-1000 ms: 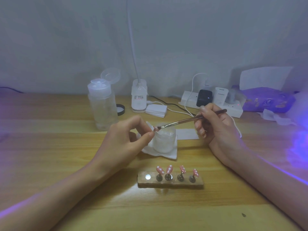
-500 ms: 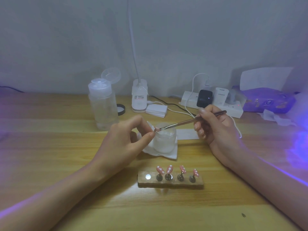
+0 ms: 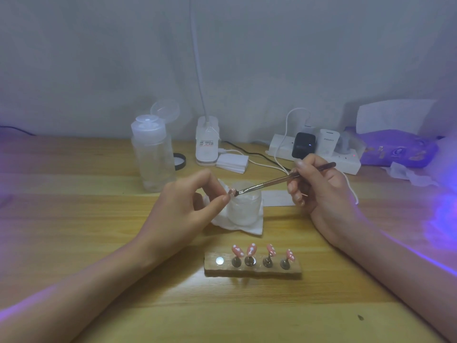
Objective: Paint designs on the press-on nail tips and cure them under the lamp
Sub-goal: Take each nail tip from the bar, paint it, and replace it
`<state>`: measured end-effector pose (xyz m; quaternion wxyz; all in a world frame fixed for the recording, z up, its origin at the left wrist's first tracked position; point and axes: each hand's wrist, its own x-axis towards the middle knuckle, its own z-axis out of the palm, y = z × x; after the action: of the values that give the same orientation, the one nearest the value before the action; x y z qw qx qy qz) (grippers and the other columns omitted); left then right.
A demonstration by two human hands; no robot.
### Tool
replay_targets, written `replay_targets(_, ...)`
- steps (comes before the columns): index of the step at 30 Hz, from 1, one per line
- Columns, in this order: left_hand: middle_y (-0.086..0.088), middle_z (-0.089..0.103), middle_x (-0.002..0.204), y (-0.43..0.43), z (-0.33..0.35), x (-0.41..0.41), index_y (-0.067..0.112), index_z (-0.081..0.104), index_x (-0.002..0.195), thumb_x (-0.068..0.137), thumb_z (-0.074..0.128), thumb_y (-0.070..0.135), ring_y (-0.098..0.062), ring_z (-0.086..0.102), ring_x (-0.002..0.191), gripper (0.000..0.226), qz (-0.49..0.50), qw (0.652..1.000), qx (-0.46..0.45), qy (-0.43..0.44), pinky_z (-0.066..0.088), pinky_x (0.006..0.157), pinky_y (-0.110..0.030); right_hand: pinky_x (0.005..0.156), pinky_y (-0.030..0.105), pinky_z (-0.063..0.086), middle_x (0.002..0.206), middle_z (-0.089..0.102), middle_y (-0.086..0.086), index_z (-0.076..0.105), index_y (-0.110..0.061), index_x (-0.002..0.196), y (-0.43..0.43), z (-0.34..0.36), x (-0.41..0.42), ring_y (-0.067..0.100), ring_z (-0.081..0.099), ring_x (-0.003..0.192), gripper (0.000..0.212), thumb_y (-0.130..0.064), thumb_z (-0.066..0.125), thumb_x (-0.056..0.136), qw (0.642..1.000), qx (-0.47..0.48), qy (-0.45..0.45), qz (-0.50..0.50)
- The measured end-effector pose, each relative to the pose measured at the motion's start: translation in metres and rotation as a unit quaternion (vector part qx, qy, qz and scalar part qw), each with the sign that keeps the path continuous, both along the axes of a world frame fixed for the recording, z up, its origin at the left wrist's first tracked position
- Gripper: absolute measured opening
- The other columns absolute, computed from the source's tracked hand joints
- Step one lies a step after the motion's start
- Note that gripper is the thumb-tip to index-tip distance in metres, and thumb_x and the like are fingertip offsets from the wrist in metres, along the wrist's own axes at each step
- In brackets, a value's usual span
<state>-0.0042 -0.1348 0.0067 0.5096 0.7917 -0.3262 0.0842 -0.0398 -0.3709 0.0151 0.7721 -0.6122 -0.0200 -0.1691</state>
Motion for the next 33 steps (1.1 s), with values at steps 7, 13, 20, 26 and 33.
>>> replay_targets(7, 0.013, 0.065, 0.077, 0.0005, -0.0002, -0.0007, 0.028, 0.059, 0.073, 0.089, 0.071, 0.023, -0.005, 0.043, 0.044, 0.021, 0.005, 1.000, 0.001, -0.007, 0.033, 0.048, -0.013, 0.045, 0.016, 0.039, 0.056, 0.057, 0.002, 0.048, -0.017, 0.073, -0.0010, -0.0006, 0.0009, 0.010, 0.048, 0.049, 0.024, -0.027, 0.060, 0.090, 1.000, -0.002, 0.000, 0.010)
replay_targets(13, 0.014, 0.064, 0.074, 0.0008, -0.0007, -0.0004, 0.026, 0.060, 0.073, 0.089, 0.072, 0.021, -0.005, 0.043, 0.044, 0.020, 0.006, 1.000, 0.003, -0.006, 0.033, 0.048, -0.014, 0.045, 0.016, 0.038, 0.056, 0.057, 0.001, 0.050, -0.018, 0.073, -0.0011, 0.0010, 0.0010, 0.010, 0.048, 0.049, 0.022, -0.031, 0.061, 0.087, 1.000, 0.006, -0.009, 0.020)
replay_targets(20, 0.011, 0.066, 0.082, 0.0018, -0.0011, 0.0008, 0.030, 0.061, 0.077, 0.089, 0.069, 0.033, -0.007, 0.042, 0.047, 0.015, 0.001, 1.000, 0.013, -0.024, 0.035, 0.050, -0.018, 0.044, 0.016, 0.038, 0.056, 0.057, 0.001, 0.052, -0.017, 0.073, -0.0009, 0.0021, 0.0008, 0.009, 0.047, 0.047, 0.022, -0.030, 0.060, 0.089, 1.000, 0.024, 0.005, 0.016)
replay_targets(26, 0.007, 0.065, 0.082, 0.0015, -0.0013, 0.0012, 0.031, 0.060, 0.076, 0.089, 0.067, 0.041, -0.022, 0.044, 0.050, 0.017, 0.002, 0.999, 0.008, -0.032, 0.036, 0.050, -0.029, 0.043, 0.016, 0.038, 0.054, 0.056, 0.002, 0.053, -0.016, 0.072, -0.0012, 0.0004, 0.0021, 0.010, 0.047, 0.047, 0.024, -0.025, 0.059, 0.093, 0.999, 0.023, 0.020, -0.016)
replay_targets(33, 0.010, 0.066, 0.083, 0.0013, -0.0019, 0.0018, 0.029, 0.061, 0.077, 0.090, 0.071, 0.037, -0.015, 0.042, 0.048, 0.018, -0.002, 1.000, 0.005, -0.030, 0.034, 0.051, -0.022, 0.043, 0.016, 0.039, 0.056, 0.058, 0.002, 0.052, -0.015, 0.075, -0.0014, -0.0010, 0.0027, 0.010, 0.047, 0.046, 0.023, -0.027, 0.060, 0.092, 1.000, 0.003, 0.017, -0.004)
